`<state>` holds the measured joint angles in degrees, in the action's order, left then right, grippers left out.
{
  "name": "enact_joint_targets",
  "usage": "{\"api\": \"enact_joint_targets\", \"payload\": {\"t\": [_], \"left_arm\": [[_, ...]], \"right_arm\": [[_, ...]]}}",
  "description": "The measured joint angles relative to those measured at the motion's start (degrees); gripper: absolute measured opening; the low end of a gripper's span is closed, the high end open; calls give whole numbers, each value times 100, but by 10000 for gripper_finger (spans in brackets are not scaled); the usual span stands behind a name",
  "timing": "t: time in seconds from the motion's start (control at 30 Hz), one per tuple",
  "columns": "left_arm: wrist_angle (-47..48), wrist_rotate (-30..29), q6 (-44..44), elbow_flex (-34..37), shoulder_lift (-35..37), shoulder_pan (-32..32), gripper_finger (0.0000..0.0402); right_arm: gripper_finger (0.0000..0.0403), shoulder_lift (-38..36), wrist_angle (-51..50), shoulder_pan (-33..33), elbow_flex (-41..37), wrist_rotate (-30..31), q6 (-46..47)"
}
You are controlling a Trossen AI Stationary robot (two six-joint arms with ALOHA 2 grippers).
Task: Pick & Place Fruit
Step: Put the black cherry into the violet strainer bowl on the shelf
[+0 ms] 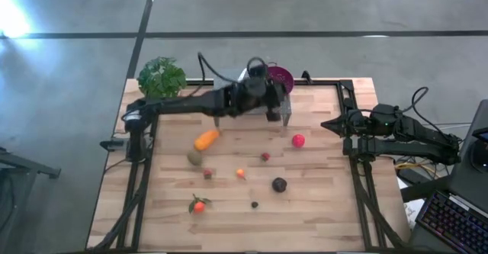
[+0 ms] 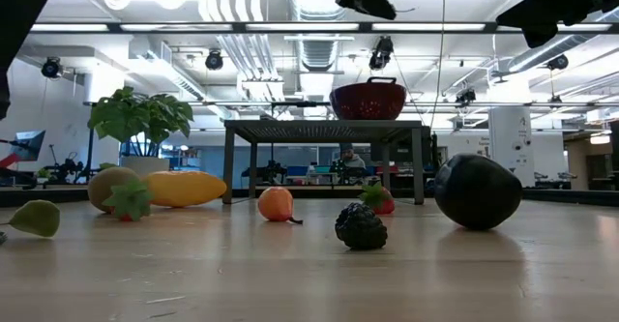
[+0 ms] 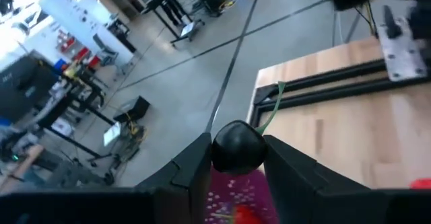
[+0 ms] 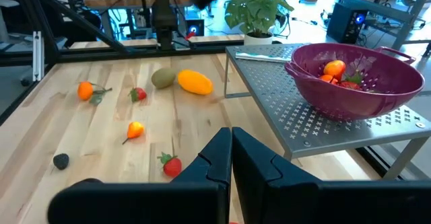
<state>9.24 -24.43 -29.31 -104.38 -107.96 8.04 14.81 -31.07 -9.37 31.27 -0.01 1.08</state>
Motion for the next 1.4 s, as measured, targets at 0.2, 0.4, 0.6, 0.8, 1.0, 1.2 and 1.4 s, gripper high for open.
{"api": "enact_joint_targets", "payload": {"t": [0.2,0.4,0.6,0.8,1.0,1.2,1.4], "left_arm": [[116,624,515,-53,0,603,128],[383,1157,965,-50,-48,1107,128],[590,1816,1393,-50,-208,1453,128],[885,1842,1442,-42,-462,1523,127],[902,1788,1421,-41,-563,1528,127],[997,1765,1418,-37,-562,1530,129],[1182,1747,1412,-37,-557,1533,142]], "right_arm": [[8,2,0,-1,0,0,0],[8,1,0,-1,1,0,0],[8,0,0,-2,0,0,0],[8,1,1,-2,0,0,0],[8,0,0,0,0,0,0],[8,1,0,-2,0,0,0],[8,0,0,-2,0,0,0]]}}
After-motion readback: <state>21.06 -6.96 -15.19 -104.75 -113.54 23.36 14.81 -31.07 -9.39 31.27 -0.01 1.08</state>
